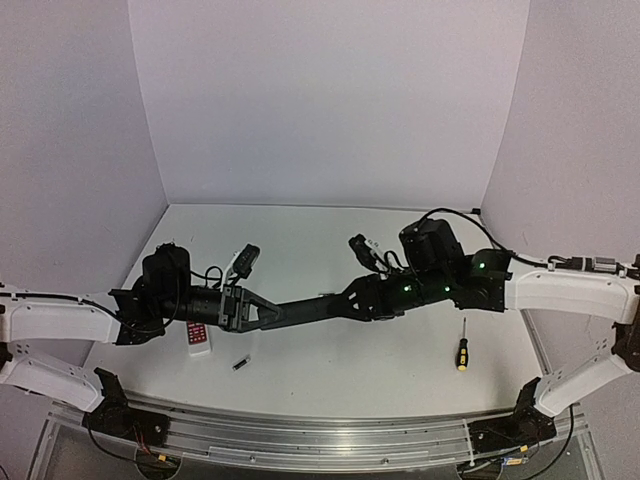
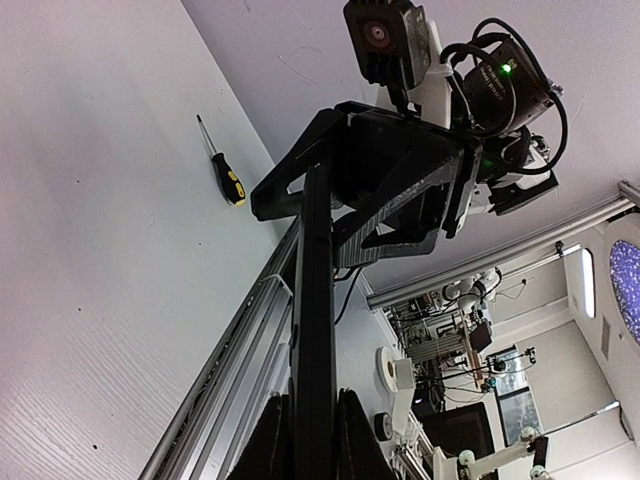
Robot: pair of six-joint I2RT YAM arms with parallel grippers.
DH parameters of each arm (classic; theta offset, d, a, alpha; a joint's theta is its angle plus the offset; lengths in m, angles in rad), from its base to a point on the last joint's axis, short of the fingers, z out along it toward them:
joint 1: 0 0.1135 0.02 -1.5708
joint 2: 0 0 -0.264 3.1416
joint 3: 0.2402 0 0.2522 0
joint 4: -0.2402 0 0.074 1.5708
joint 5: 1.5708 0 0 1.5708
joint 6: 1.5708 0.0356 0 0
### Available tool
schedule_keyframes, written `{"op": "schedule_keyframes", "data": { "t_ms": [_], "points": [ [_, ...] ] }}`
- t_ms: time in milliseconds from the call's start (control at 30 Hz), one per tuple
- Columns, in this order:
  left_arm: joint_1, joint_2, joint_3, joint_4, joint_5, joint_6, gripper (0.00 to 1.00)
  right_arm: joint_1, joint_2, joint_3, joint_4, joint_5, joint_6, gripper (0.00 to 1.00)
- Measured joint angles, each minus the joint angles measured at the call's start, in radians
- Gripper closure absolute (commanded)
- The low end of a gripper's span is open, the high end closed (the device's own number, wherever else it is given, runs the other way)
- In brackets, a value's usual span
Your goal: Unload the batteries from the remote control
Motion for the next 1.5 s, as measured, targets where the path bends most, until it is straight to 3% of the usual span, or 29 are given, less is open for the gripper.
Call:
{"op": "schedule_keyframes", "data": {
  "t_ms": [467, 700, 833, 1067, 1267, 1500],
  "points": [
    [-0.002, -0.001, -0.002, 0.001, 0.022, -0.028, 1.00, 0.000, 0.031, 0.003, 0.034, -0.072, 0.000, 0.40],
    [-0.003, -0.023, -0.002, -0.035, 0.008, -0.045, 1.00, 0.000, 0.019, 0.002, 0.021, -0.069, -0.062, 0.27],
    [-0.004, -0.031, -0.002, -0.073, -0.008, -0.072, 1.00, 0.000, -0.076, -0.002, -0.041, -0.029, -0.186, 0.18],
    [-0.006, -0.054, -0.003, -0.114, -0.034, -0.146, 1.00, 0.001, -0.275, -0.015, -0.118, -0.003, -0.521, 0.16],
    [-0.007, -0.056, -0.010, -0.112, -0.039, -0.234, 1.00, 0.021, -0.215, 0.002, -0.209, 0.002, -0.899, 0.15],
    [-0.007, -0.030, -0.032, -0.102, -0.038, -0.309, 1.00, 0.044, -0.087, 0.065, -0.249, 0.029, -1.181, 0.15]
  ]
}}
